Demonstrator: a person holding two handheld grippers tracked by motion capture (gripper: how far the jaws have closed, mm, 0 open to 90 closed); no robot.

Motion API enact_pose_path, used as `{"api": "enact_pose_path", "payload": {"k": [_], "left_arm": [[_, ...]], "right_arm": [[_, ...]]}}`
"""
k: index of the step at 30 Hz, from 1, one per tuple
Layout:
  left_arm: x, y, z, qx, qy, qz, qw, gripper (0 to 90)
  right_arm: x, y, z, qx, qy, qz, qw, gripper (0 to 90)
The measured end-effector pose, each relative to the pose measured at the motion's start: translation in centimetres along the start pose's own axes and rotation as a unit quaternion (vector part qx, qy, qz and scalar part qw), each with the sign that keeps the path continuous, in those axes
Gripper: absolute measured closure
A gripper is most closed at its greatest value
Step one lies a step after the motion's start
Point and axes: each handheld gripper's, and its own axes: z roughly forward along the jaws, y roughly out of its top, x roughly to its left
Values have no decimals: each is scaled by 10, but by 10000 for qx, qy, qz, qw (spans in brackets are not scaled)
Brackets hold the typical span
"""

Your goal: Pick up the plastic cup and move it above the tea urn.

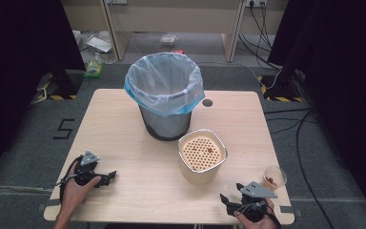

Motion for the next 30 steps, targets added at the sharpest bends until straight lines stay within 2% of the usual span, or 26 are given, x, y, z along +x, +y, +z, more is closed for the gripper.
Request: {"api": "enact_pose_path", "payload": {"k": [11,16,30], "left_arm": [[0,0,0,0,0,0,10000,0],[0,0,0,-1,1,0,10000,0],[0,0,0,2,-1,2,10000,0]], "right_arm": [[-3,2,-7,60,-81,-25,9999,348],[-5,8,-23,-5,-200,-45,9998,392],[-12,12,-53,-159,-360,75,9992,406]]}}
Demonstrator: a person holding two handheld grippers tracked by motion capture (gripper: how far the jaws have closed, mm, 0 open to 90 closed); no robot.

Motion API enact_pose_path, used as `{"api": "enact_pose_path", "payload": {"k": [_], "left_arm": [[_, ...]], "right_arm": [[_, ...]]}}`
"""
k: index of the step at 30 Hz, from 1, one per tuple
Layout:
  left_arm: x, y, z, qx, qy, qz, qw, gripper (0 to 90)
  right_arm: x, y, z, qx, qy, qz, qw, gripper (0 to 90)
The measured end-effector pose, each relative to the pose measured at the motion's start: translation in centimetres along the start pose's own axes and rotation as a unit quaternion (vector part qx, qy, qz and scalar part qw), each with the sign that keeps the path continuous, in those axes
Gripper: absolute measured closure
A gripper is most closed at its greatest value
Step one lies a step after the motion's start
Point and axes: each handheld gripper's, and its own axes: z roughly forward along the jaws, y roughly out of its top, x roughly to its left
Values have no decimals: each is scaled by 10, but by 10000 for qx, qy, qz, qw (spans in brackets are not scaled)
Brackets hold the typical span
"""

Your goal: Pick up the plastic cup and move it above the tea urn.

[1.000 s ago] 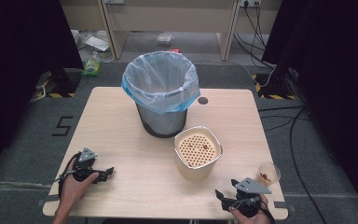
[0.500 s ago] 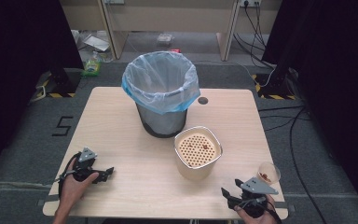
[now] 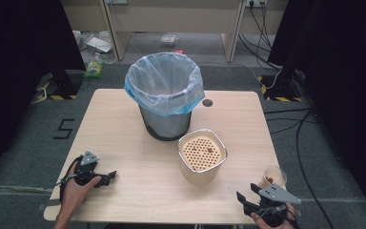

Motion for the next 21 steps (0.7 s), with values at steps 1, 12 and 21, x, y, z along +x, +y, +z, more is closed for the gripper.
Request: {"api": "enact_pose_path", "payload": {"k": [1,12,21], "left_arm": [[0,0,0,-1,1,0,10000,0],[0,0,0,3,0,0,10000,0],[0,0,0,0,1,-1,10000,0]], "right_arm": [[-1,1,-2,-18,-20,3,10000,406],[-11,16,-15,-150,-231,-10,9996,409],[-29,30,-26,-198,-582,62,9981,419]]}}
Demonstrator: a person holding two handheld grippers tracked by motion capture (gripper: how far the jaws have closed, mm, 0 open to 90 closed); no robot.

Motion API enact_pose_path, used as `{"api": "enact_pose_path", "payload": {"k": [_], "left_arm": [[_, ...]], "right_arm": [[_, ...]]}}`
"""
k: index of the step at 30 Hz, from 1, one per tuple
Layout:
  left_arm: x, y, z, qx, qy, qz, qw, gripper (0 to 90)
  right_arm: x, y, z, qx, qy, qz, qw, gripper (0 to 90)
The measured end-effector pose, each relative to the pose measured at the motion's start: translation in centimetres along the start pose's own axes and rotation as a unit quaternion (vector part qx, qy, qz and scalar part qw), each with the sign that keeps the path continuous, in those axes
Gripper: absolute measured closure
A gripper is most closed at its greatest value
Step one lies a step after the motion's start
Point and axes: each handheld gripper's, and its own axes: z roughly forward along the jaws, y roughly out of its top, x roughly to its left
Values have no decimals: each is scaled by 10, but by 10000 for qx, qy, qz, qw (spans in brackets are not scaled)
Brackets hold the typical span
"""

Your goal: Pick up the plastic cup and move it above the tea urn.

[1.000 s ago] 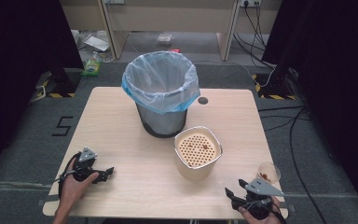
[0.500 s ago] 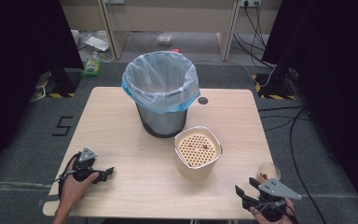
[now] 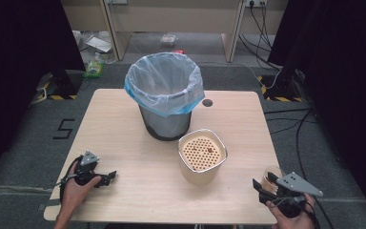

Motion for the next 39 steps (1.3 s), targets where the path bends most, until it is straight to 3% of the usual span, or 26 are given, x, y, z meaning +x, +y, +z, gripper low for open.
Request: {"api": "enact_pose_path", "payload": {"k": [9,18,39], "left_arm": [[0,0,0,1,0,0,10000,0],[0,0,0,1,0,2,10000,0],[0,0,0,0,0,2,10000,0]], "right_arm": [[-28,5,-2,26,-377,216,9991,427],[-51,1,4,169,-597,484,9969,427],[-71,-7,18,412,-667,671,9947,487]]}}
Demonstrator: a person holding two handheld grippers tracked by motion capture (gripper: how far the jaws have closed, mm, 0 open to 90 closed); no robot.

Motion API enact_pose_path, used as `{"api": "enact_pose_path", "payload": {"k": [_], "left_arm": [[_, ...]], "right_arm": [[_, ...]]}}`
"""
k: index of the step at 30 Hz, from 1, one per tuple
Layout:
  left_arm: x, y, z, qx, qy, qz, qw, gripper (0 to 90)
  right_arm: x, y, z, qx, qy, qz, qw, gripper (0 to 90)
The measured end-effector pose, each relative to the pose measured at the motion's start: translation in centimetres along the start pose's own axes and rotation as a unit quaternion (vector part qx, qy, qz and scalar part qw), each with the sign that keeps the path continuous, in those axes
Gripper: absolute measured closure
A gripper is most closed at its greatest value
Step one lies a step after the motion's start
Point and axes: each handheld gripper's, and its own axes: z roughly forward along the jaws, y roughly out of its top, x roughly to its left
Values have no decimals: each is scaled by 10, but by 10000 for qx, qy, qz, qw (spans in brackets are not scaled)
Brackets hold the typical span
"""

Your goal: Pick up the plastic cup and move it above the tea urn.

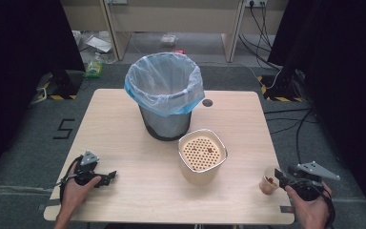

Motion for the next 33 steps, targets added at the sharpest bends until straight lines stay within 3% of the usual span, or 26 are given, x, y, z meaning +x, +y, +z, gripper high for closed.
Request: {"api": "enact_pose_path", "payload": {"k": [10,18,23,27,31,33], "left_arm": [[0,0,0,0,1,-2,10000,0],[0,0,0,-1,2,-3,10000,0],[0,0,0,-1,1,-3,10000,0],[0,0,0,1,0,1,10000,0],[0,0,0,2,0,2,10000,0],[0,0,0,1,0,-2,10000,0]], "right_arm": [[-7,-6,9,207,16,13,9998,621],[-8,-14,23,408,240,-66,9989,771],[-3,-9,21,171,431,-276,9985,860],[11,4,21,-28,346,-795,9962,869],[19,16,23,-231,294,-947,9948,870],[29,29,26,-447,298,-1117,9923,870]]}}
